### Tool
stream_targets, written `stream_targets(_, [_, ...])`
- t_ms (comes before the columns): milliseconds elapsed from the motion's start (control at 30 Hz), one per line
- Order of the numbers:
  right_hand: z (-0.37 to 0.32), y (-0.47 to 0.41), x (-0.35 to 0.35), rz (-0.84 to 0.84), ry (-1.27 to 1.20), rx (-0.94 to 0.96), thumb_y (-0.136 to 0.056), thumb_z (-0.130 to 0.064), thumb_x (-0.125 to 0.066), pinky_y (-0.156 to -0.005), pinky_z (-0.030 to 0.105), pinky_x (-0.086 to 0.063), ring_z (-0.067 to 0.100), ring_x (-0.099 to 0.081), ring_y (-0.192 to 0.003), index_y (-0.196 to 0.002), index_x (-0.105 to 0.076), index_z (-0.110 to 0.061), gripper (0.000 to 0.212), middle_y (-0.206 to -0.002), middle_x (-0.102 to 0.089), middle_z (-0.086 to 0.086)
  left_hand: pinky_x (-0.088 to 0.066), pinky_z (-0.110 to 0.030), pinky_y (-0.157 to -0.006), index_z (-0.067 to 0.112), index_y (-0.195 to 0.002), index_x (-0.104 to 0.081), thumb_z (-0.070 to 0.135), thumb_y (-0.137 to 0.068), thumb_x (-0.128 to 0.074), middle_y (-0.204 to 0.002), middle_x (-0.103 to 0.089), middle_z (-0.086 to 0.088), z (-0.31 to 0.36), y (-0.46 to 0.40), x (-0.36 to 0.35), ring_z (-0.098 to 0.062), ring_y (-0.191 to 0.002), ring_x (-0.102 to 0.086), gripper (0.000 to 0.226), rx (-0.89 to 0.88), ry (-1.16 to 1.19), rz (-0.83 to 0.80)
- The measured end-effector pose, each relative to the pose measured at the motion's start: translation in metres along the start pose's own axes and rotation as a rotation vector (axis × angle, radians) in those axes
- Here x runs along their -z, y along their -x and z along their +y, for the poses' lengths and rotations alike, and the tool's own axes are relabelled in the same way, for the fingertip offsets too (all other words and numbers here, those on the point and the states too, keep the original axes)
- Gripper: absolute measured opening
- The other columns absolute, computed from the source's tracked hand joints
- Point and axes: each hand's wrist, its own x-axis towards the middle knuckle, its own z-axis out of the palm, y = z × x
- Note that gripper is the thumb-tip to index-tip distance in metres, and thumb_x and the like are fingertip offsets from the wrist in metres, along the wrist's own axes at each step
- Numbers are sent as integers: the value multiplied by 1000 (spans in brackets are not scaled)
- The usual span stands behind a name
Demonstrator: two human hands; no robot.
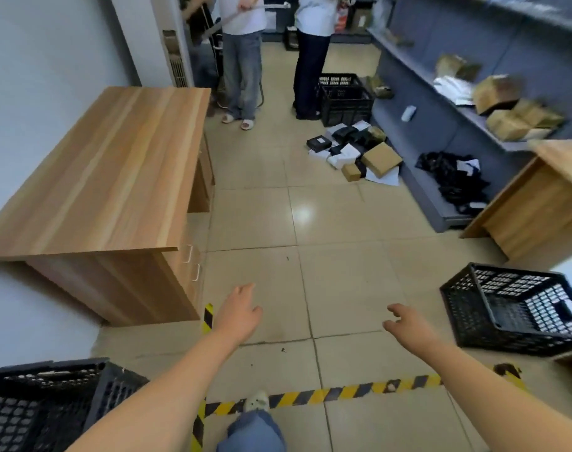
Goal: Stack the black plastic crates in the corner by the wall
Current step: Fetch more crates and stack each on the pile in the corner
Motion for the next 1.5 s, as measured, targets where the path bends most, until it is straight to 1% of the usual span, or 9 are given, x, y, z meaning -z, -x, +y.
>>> stream_targets(167, [53, -12, 30, 79, -123, -159, -92, -22, -53, -101, 36, -40, 28, -47, -126, -142, -36, -11, 53, -142, -46, 14, -42, -39, -100, 13, -147, -24, 21, -91, -47, -149, -29, -9, 65, -53, -29, -29, -125, -45, 61, -97, 6, -122])
stream_targets(300, [87, -32, 60, 125, -186, -283, -94, -21, -50, -84, 29, -43, 29, -52, -119, -142, -35, -8, 51, -141, -45, 16, -41, -34, -100, 13, -146, -27, 19, -88, -51, -147, -32, -10, 123, -107, -51, -30, -119, -50, 63, -179, -5, -173])
stream_targets(433, [115, -51, 90, 194, -281, -420, -94, -20, -49, -96, 34, -41, 30, -49, -122, -139, -40, -5, 48, -137, -49, 18, -37, -34, -102, 11, -148, -23, 20, -88, -52, -149, -28, -14, 179, -160, -65, -31, -126, -46, 67, -237, -38, -244])
stream_targets(600, [144, -69, 118, 268, -385, -544, -96, -17, -47, -87, 28, -39, 30, -51, -119, -139, -40, -5, 45, -136, -50, 18, -41, -37, -100, 13, -148, -23, 21, -87, -52, -149, -28, -13, 240, -217, -93, -31, -118, -53, 68, -301, -84, -348])
stream_targets(700, [164, -73, 132, 319, -428, -597, -95, -19, -46, -91, 30, -42, 28, -51, -119, -139, -41, -9, 45, -137, -50, 15, -42, -36, -97, 12, -147, -25, 20, -87, -52, -145, -31, -14, 280, -239, -117, -31, -115, -55, 67, -351, -135, -398])
stream_targets(1000, [261, -93, 188, 388, -455, -664, -95, -22, -48, -99, 35, -42, 26, -49, -124, -137, -44, -10, 44, -139, -50, 12, -41, -35, -94, 12, -147, -26, 19, -87, -51, -145, -31, -13, 399, -252, -209, -32, -111, -56, 65, -435, -185, -481])
stream_targets(1267, [382, -113, 272, 326, -444, -634, -93, -22, -48, -95, 31, -42, 24, -50, -122, -135, -47, -12, 42, -137, -52, 9, -43, -33, -85, 14, -147, -26, 16, -87, -48, -146, -29, -13, 499, -227, -305, -32, -107, -56, 64, -354, -146, -459])
stream_targets(1400, [432, -128, 306, 300, -397, -626, -93, -23, -47, -91, 30, -43, 23, -52, -119, -134, -48, -14, 42, -137, -52, 8, -44, -32, -82, 14, -148, -24, 15, -88, -48, -145, -29, -13, 528, -217, -343, -32, -102, -58, 65, -312, -138, -484])
stream_targets(1500, [459, -146, 327, 263, -360, -632, -94, -23, -46, -93, 31, -43, 24, -51, -120, -135, -47, -13, 42, -137, -52, 8, -42, -29, -75, 14, -148, -25, 14, -87, -47, -145, -30, -13, 550, -217, -361, -27, -87, -57, 64, -280, -147, -485])
